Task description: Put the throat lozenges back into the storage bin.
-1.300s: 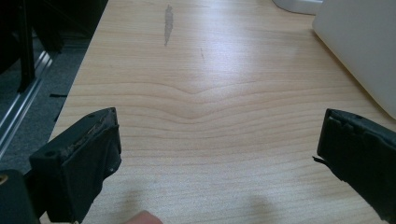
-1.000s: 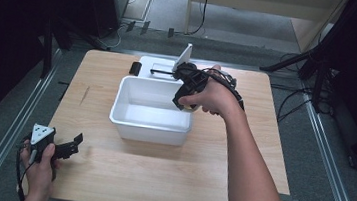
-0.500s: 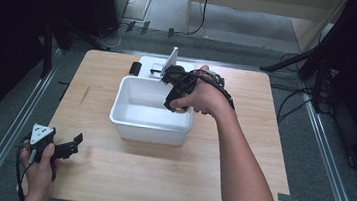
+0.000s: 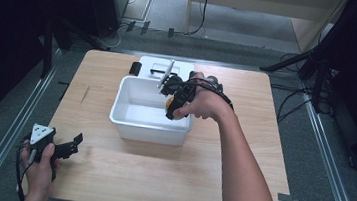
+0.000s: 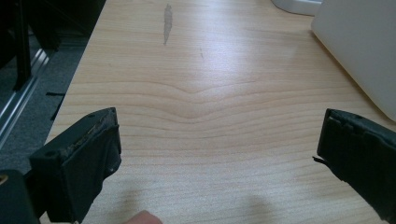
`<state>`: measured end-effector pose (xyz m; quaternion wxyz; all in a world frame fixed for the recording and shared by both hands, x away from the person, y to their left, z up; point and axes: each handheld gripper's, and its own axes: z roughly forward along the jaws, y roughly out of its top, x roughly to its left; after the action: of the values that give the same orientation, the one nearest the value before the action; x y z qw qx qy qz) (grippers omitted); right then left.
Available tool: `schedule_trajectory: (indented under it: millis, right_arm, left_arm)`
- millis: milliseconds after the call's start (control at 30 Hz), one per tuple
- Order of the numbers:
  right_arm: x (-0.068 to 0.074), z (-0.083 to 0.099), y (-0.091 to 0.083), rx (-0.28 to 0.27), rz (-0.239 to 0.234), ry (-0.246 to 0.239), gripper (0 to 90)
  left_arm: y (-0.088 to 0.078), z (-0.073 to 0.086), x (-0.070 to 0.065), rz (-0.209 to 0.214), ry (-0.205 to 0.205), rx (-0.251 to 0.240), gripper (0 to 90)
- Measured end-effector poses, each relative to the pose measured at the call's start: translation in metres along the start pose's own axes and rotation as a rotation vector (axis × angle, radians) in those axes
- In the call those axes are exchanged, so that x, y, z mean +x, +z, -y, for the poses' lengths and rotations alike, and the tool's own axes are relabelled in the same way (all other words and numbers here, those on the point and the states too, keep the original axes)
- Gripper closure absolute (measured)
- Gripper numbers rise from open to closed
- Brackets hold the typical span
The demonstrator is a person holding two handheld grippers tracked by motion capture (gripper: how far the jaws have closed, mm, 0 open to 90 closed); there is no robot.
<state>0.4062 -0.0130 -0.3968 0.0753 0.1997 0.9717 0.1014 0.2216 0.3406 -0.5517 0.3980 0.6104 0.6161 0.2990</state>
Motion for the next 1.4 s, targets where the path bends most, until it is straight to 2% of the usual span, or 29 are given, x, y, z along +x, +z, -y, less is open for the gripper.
schedule_trajectory:
  millis: [300,533,600,800,1167,1400]
  right_arm:
    - [0.001,0.006,0.019,0.017,0.005,-0.029,20.9]
    - [0.001,0.008,0.028,0.028,0.014,-0.052,20.8]
    - [0.001,0.007,0.030,0.039,0.018,-0.047,20.9]
    - [0.003,0.004,0.038,0.071,0.037,-0.074,20.8]
    - [0.005,-0.001,0.045,0.129,0.063,-0.073,20.6]
    - [0.007,0.001,0.041,0.118,0.090,-0.073,25.5]
  left_arm:
    - [0.000,0.000,0.000,0.000,-0.001,0.001,0.0]
    - [0.000,0.000,0.000,0.001,0.003,0.005,0.0]
    - [0.000,0.000,0.000,0.001,0.001,0.004,0.0]
    - [0.000,0.000,0.000,0.001,0.002,0.006,0.0]
    - [0.000,0.000,0.000,0.002,0.002,0.007,0.0]
    - [0.000,0.000,0.000,0.003,0.002,0.008,0.0]
